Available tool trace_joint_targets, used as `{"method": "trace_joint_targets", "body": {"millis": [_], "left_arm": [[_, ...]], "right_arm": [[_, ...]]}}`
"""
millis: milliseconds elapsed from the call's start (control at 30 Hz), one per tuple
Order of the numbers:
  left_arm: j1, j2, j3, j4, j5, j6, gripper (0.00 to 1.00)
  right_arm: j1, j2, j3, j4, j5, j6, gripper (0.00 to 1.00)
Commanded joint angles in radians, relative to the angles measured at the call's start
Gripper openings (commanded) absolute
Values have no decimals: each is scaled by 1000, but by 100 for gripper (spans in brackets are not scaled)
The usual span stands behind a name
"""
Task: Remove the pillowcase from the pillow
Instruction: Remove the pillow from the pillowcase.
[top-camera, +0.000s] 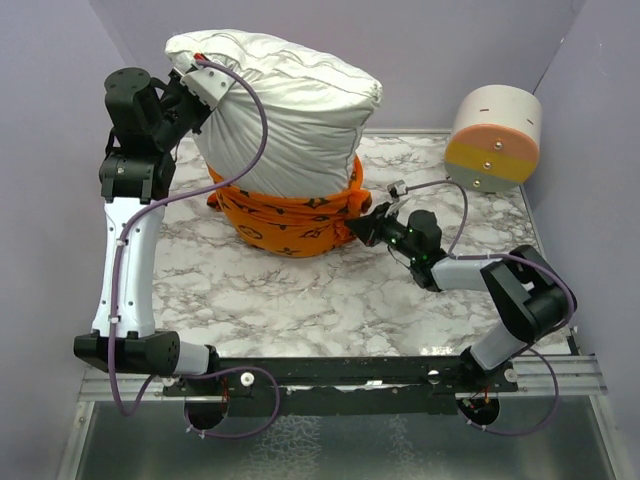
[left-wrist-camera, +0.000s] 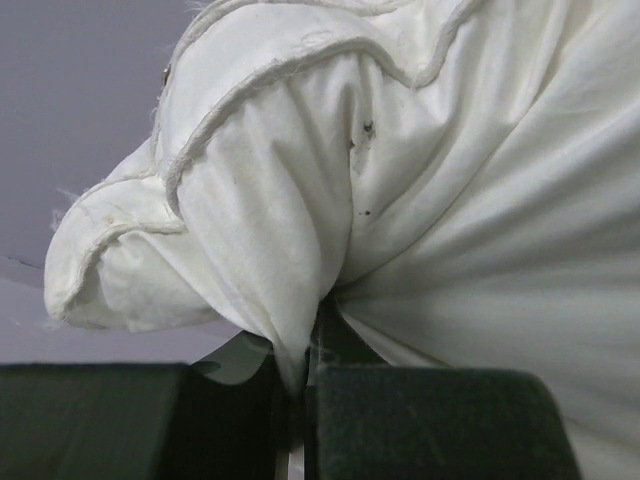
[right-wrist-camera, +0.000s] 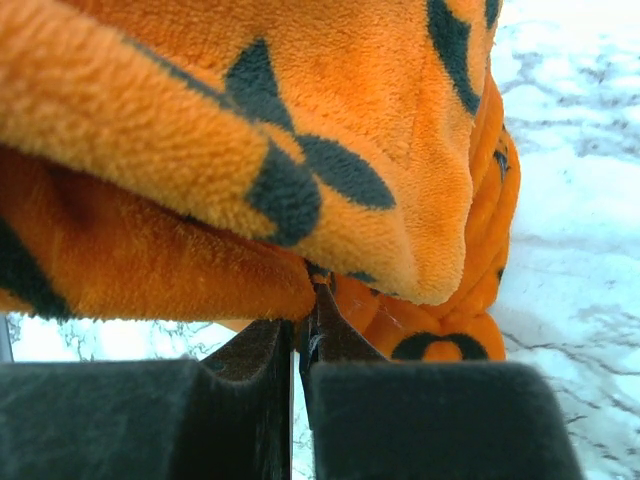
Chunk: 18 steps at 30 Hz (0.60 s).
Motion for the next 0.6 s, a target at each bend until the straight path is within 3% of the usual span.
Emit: {"method": "trace_joint_targets", "body": {"millis": [0, 300, 433, 467, 533, 567], "left_arm": [[107, 44, 93, 51, -194, 63, 0], [175, 95, 183, 37, -140, 6, 0], [173, 80, 184, 19, -53, -58, 0], [167, 77, 187, 20, -39, -77, 0], [151, 79, 214, 2, -14, -110, 0], [141, 84, 233, -14, 2, -123, 0]], "right_arm": [[42, 122, -122, -241, 156, 35, 1], [53, 88, -200, -252, 208, 41, 1], [58, -35, -177, -345, 211, 10, 1], [58, -96, -166, -391, 217, 2, 6], [59, -253, -127, -491, 219, -21, 36], [61, -343, -103, -535, 213, -29, 45]]}}
